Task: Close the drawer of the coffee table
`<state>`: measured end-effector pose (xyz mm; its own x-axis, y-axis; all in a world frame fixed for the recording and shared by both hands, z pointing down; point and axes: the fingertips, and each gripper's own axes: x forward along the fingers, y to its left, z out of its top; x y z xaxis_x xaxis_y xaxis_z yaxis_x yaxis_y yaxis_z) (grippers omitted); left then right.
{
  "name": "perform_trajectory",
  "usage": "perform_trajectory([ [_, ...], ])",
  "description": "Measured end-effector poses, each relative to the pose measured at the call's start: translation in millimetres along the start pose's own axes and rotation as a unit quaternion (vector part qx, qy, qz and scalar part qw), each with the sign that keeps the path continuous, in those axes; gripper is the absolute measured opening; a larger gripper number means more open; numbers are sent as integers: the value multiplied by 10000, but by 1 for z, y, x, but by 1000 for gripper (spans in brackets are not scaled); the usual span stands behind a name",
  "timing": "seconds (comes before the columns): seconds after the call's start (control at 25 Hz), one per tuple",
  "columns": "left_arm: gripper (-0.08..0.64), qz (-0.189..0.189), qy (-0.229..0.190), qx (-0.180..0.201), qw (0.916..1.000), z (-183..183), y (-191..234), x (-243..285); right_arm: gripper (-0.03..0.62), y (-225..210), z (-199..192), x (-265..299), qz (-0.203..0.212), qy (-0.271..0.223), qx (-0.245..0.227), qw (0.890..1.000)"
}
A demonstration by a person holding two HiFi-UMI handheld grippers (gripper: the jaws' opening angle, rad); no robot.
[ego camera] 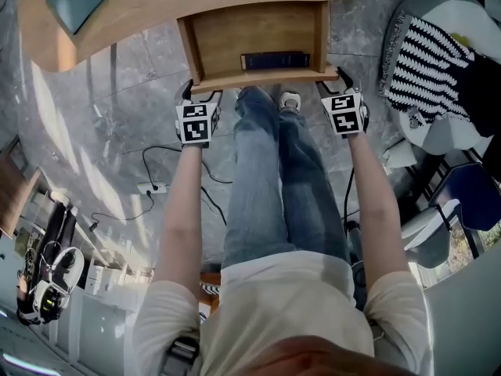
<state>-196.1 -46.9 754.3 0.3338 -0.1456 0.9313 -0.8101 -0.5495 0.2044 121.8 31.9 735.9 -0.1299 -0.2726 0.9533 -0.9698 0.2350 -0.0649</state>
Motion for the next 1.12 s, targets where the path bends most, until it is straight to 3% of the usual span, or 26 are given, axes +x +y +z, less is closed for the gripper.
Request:
perform_trajectory([
  [1.12,331,48,-328,61,9994,51,14,8,270,-27,47,7,-105,-201,-72,9997],
])
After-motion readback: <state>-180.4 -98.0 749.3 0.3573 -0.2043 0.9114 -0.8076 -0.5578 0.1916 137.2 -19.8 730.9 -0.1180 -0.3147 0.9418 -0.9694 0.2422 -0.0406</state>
